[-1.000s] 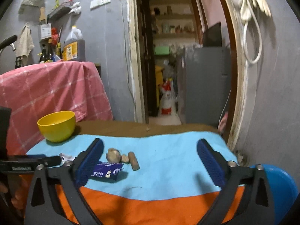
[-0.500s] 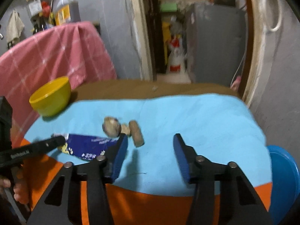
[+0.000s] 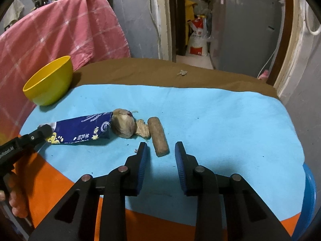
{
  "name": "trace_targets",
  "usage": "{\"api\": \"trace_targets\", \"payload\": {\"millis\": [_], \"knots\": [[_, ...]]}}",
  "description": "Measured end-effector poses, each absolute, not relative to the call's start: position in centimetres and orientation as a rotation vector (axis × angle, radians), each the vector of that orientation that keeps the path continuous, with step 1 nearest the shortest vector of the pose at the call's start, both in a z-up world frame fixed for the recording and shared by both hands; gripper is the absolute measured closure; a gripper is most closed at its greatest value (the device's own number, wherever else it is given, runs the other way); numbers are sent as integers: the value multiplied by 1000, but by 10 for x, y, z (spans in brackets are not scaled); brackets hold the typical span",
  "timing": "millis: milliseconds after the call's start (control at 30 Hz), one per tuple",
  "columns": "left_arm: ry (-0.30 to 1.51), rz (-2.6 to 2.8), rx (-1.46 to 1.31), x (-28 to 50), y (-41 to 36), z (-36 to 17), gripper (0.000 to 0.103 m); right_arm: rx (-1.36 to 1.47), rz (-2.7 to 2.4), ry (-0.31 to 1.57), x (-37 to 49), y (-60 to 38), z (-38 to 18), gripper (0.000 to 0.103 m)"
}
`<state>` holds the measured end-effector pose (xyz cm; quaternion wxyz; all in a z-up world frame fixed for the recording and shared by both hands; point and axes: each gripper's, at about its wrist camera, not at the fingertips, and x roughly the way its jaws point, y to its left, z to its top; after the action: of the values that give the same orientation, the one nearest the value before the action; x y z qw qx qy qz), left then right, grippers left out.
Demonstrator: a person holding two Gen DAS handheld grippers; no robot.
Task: Collect trash
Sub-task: 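Grasp the blue snack wrapper with the left gripper while the right approaches the cork stick, then close the right gripper on the cork stick and lift it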
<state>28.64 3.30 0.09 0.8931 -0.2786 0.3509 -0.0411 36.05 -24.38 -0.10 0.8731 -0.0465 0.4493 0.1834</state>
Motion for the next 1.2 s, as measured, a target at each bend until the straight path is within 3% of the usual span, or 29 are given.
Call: {"api": "trace_targets", "payload": {"millis": [100, 233, 700, 1200], "knots": [[728, -81, -574, 281, 31, 1, 94, -68, 392, 944, 362, -247, -1, 77], [724, -78, -576, 281, 30, 1, 94, -76, 379, 939, 362, -246, 0, 89], [709, -89, -610, 285, 30, -2, 94, -135, 341, 859, 342, -236, 2, 90], [696, -93, -608, 283, 30, -1, 94, -79, 335, 642, 285, -255, 12, 90]]}}
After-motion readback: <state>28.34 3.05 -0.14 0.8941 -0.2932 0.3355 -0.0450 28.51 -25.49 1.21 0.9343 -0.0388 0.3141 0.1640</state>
